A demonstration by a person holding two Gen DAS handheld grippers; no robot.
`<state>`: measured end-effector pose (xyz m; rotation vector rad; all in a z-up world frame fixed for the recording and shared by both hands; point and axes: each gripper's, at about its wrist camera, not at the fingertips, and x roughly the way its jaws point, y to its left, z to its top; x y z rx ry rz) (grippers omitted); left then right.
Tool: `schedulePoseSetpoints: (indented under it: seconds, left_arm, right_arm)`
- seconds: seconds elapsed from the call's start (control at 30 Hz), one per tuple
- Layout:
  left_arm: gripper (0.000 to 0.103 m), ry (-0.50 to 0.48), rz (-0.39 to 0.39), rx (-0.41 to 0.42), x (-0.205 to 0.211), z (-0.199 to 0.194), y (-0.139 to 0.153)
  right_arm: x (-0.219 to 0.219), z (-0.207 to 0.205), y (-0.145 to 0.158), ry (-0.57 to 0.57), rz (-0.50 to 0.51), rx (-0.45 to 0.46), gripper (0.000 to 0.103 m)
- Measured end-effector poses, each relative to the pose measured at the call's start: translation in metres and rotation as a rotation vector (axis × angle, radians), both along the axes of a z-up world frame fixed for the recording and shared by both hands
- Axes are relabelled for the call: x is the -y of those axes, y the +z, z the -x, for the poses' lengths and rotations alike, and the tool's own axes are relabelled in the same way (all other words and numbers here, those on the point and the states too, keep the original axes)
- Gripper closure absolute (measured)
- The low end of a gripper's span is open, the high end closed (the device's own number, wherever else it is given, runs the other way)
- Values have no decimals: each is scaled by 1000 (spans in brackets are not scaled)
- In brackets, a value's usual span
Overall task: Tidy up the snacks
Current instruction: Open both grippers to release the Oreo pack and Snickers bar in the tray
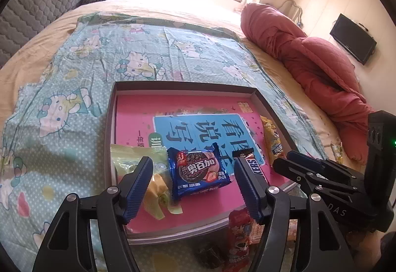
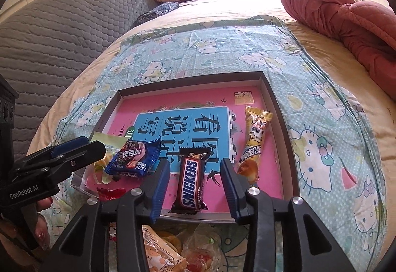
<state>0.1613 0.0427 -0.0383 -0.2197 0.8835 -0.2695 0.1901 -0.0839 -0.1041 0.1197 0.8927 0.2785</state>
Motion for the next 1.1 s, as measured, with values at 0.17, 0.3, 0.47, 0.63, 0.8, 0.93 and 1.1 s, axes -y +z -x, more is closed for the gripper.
schedulePoseSetpoints:
  seconds: [0.17,0.3,0.47,0.63,0.8,0.93,1.1]
  left_arm:
    - [33,21,-15,16,-6,7,7]
    - [33,22,-35,47,-7,17,17]
    - [33,35,-52,72,-10,27,26]
    - [33,36,-40,73,-13,35,29]
    - [31,31,-26,75,-11,44,33]
    - [30,29,-37,82,-8,50,36]
    - [30,31,-46,70,-6,55,35]
  right_arm:
    - [0,5,7,7,-4,21,60]
    - [2,10,13,10,-11,32,60]
    - [3,17,22,17,-14,53,59]
    - [2,24,32,37,-4,78,59]
    - [-3,32,39,66,16,104,52]
    - [-6,39,44,90,39,120,52]
    - [-7,46,47,112,52,133,51]
